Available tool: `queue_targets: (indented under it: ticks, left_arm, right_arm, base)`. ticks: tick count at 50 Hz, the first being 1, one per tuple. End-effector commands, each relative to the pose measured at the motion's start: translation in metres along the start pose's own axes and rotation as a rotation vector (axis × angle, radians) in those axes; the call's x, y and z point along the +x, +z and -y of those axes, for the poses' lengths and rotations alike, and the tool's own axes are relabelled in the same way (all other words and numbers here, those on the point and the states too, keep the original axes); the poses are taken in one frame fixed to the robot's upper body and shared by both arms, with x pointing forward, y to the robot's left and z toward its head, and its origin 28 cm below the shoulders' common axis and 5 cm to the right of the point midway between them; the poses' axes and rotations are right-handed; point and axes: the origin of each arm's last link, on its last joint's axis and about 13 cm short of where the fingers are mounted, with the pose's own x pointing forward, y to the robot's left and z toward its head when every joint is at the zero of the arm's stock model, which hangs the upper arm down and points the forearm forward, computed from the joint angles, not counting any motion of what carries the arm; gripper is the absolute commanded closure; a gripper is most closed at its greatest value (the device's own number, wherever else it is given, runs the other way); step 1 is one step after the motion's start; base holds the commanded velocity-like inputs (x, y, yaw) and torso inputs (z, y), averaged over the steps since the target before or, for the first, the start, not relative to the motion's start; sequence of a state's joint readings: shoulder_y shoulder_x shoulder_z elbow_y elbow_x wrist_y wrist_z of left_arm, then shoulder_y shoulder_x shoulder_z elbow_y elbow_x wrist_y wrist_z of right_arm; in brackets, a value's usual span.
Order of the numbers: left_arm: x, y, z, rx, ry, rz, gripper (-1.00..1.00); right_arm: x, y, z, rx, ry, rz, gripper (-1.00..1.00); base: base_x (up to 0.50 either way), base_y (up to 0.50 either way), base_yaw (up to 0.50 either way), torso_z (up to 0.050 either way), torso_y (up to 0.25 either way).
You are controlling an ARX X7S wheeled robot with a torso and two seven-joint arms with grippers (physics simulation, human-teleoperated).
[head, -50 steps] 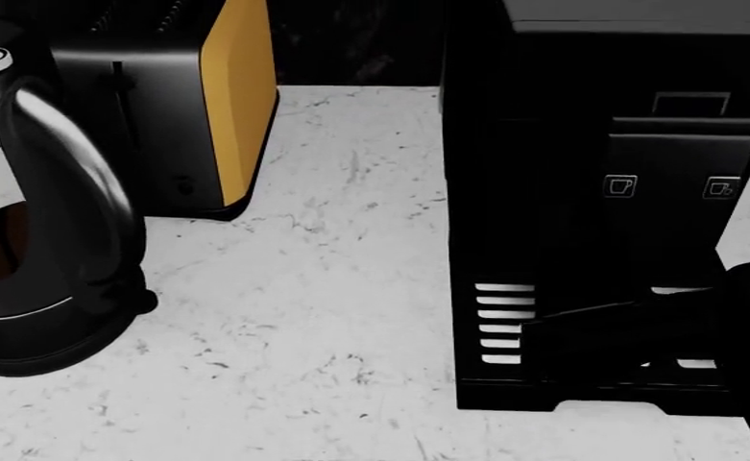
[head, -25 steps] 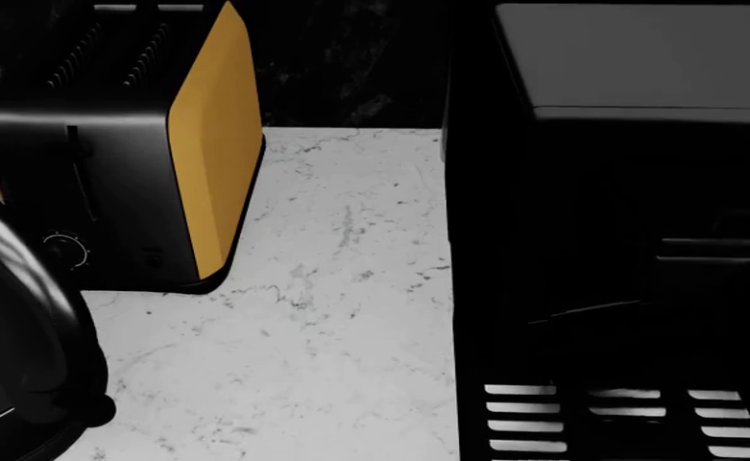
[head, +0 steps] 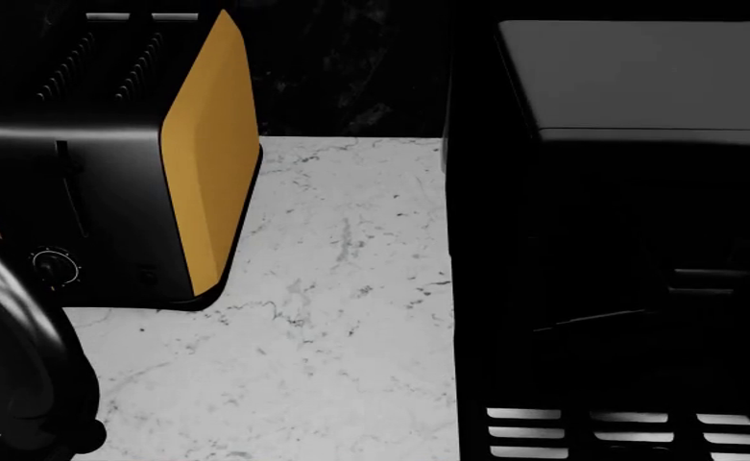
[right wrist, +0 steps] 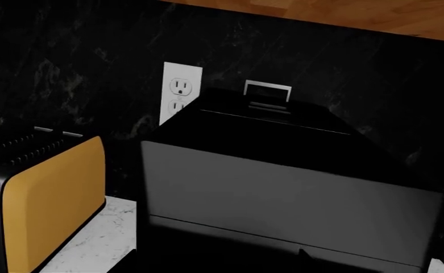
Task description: Press the button to open the lid of the electric kettle.
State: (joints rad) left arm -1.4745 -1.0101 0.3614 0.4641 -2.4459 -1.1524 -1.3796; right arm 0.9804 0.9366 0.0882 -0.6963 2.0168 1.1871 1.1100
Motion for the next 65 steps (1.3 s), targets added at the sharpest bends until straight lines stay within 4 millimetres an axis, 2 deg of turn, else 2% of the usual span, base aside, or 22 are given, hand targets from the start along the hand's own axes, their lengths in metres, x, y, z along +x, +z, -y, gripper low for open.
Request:
queue_targets:
  ticks: [1,11,13,20,21,29,37,46,51,55,65]
  left_arm:
    - [-0.001,0.025,0.004,-0.013,-0.06,0.036,-1.0]
    - [0.005,0.06,0.003,-0.024,-0.106,0.04,-1.0]
    - [0.009,0.06,0.003,0.032,-0.103,-0.028,-1.0]
    - [0.018,0.065,0.001,-0.011,-0.133,-0.044,-1.0]
    - [0.018,0.066,0.001,-0.014,-0.133,-0.046,1.0]
    - [0.023,0.066,-0.001,-0.058,-0.126,-0.158,1.0]
    - [0.012,0.091,-0.01,-0.078,-0.104,-0.25,1.0]
    - [0.002,0.101,-0.018,-0.056,-0.118,-0.334,1.0]
    - [0.008,0.098,-0.025,-0.071,-0.114,-0.408,1.0]
    - [0.016,0.106,-0.03,-0.102,-0.116,-0.431,1.0]
    - [0.043,0.097,-0.033,-0.109,-0.109,-0.476,1.0]
  right_arm:
    - [-0.004,-0.001,0.001,0.027,0.006,0.034,-1.0]
    - [-0.004,-0.003,0.002,0.028,0.004,0.031,-1.0]
    - [-0.005,-0.003,0.003,0.029,0.003,0.032,-1.0]
    - [-0.007,-0.004,0.003,0.028,-0.003,0.029,-1.0]
    - [-0.007,-0.003,0.004,0.027,-0.004,0.029,-1.0]
    - [-0.007,0.003,0.003,0.008,-0.005,0.034,-1.0]
    - [-0.007,0.002,0.003,0.007,-0.005,0.033,-1.0]
    - [-0.007,0.003,0.003,0.009,-0.002,0.035,-1.0]
    - [-0.01,0.004,0.004,0.006,-0.004,0.035,-1.0]
    - [-0.011,0.005,0.004,0.004,-0.009,0.035,-1.0]
    - [-0.011,0.001,0.005,0.005,-0.009,0.027,-1.0]
  base:
    - [0.0,0.0,0.0,0.0,0.0]
    - [0.0,0.0,0.0,0.0,0.0]
    - [0.0,0.0,0.0,0.0,0.0]
    - [0.0,0.0,0.0,0.0,0.0]
    - [0.0,0.0,0.0,0.0,0.0]
    - [0.0,0.0,0.0,0.0,0.0]
    - [0.0,0.0,0.0,0.0,0.0]
    - [0.0,0.0,0.0,0.0,0.0]
    - [0.0,0.0,0.0,0.0,0.0]
    - [0.0,0.0,0.0,0.0,0.0]
    - [0.0,0.0,0.0,0.0,0.0]
